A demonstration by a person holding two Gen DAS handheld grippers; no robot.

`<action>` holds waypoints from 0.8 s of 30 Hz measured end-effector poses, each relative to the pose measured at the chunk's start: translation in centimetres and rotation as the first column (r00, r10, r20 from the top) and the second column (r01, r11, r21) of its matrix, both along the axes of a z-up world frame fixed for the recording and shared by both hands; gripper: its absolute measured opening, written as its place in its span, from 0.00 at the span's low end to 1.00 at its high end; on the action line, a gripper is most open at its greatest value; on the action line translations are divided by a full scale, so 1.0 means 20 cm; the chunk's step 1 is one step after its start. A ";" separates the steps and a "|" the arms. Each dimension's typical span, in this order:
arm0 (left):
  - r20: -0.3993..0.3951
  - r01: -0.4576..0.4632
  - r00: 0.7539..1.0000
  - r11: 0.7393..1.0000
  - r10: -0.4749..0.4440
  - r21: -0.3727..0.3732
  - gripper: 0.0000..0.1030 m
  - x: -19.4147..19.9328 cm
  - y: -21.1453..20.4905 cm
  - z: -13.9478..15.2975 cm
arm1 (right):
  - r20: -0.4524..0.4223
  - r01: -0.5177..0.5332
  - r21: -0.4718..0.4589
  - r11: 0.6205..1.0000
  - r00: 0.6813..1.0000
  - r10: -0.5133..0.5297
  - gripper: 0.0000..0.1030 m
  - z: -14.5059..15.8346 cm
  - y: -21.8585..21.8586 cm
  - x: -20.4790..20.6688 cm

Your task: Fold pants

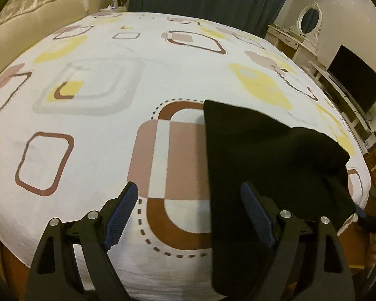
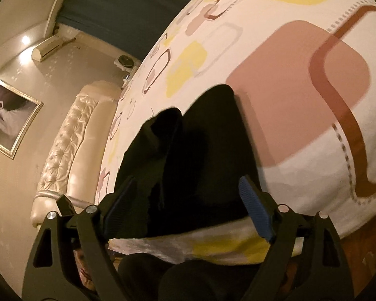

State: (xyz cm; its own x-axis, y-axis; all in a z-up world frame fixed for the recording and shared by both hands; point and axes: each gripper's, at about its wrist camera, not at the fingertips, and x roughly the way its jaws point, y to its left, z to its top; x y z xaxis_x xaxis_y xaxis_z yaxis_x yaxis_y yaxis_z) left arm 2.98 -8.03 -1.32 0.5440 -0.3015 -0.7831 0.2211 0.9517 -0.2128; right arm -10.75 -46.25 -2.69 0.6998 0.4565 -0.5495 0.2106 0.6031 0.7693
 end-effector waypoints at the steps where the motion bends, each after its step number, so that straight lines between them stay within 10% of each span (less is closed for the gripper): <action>1: 0.003 -0.005 1.000 1.000 0.005 0.002 0.80 0.00 0.01 -0.01 | -0.003 0.022 -0.012 1.000 1.000 -0.022 0.81 0.01 -0.01 0.01; 13: -0.047 -0.069 0.997 0.996 0.067 -0.059 0.81 0.02 0.15 -0.09 | -0.021 -0.171 0.066 0.983 0.985 0.173 0.81 -0.05 0.11 0.27; 20: -0.063 -0.102 0.993 0.994 0.099 -0.038 0.81 0.01 0.18 -0.13 | -0.039 -0.257 -0.077 0.963 0.966 0.255 0.84 -0.03 0.28 0.35; 24: -0.084 -0.130 0.988 0.991 0.129 -0.016 0.81 0.01 0.19 -0.17 | -0.065 -0.310 -0.146 0.939 0.950 0.304 0.55 -0.03 0.38 0.40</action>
